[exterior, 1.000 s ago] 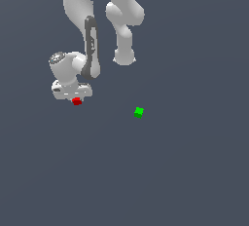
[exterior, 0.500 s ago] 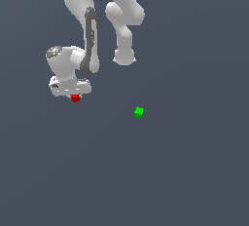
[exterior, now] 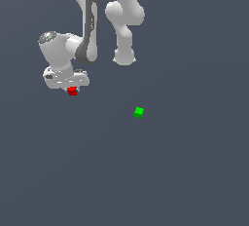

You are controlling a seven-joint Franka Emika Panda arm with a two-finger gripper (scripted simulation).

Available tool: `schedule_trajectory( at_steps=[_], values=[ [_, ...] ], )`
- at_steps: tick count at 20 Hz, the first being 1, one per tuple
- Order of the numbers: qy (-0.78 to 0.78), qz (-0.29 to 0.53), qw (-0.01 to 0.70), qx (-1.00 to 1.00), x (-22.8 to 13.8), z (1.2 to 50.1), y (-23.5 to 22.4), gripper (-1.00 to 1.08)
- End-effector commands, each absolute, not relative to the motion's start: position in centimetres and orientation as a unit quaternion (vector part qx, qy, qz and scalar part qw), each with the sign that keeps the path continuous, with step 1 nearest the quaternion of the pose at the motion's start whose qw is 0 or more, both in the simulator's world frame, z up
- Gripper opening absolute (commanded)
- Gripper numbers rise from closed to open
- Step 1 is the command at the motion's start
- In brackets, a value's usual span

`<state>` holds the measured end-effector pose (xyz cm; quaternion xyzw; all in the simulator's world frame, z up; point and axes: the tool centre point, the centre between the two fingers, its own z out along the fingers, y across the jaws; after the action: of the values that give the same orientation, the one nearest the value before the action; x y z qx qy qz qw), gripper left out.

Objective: Stack the red cube on top of the green cube.

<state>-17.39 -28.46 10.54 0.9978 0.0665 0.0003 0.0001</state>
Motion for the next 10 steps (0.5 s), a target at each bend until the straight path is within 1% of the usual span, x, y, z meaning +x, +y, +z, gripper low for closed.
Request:
schedule_trajectory(
  at_steps=[1,10],
  values=[
    [0.066,0.0,0.0,0.998,-17.41,11.44,-28.46,-1.0],
    [0.067,0.0,0.0,0.998,-17.28,11.93,-28.37,-1.0]
  ],
)
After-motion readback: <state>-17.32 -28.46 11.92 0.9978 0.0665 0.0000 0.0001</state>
